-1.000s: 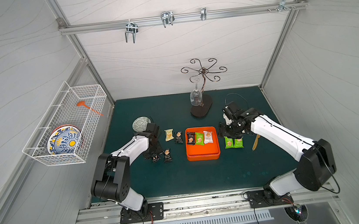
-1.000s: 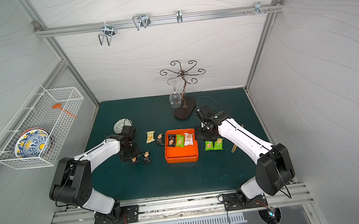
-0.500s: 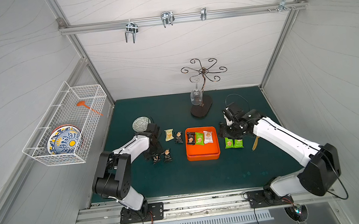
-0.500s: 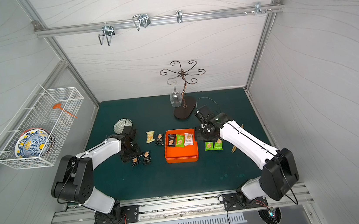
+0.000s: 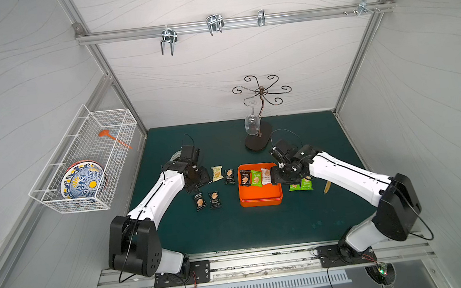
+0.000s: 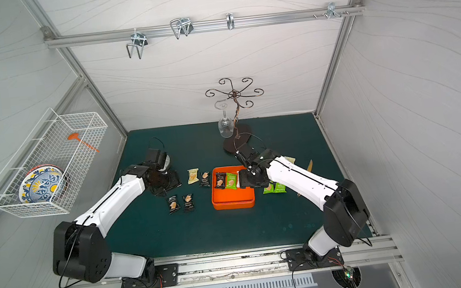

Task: Take the cookies out of the storage box
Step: Place the cookie at the center of the board, then pick up the cookie from the storage box.

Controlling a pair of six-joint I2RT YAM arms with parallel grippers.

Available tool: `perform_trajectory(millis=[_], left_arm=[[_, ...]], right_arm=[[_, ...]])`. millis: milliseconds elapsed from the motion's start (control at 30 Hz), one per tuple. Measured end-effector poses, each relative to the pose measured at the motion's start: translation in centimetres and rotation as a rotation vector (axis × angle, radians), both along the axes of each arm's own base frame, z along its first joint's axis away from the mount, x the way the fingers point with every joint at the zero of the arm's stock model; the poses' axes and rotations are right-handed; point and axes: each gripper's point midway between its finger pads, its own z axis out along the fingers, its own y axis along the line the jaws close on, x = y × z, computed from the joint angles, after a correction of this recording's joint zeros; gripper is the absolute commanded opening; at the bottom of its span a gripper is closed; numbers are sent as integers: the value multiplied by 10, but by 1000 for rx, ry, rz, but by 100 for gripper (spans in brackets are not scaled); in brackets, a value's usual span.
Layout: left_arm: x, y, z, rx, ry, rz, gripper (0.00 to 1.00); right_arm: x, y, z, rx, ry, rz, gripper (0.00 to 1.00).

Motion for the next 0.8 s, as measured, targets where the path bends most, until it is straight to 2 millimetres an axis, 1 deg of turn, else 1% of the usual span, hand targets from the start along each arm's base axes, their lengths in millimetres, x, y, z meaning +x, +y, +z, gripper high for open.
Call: perform_trajectory(millis=[133,233,400,567,667,800], left_arm=[[-5,-14,4,-82,14,-32,64],[-8,-21,5,-117,24,-47,63],[-11,-25,6,-144,35,-59,63],[-13,-25,6,-145,42,-59,63],[-13,-25,7,-145,40,-59,63],[-13,-25,7,-145,40,-59,63]], right_arm=[[13,14,-10,-9,5,12,65],[22,22,-18,-20,12,29,64],[39,40,-33,-37,23,63,62],[53,52,-50,-69,42,85,58],[61,54,-57,-94,48,87,57],[63,47,-65,-125,67,76,57]])
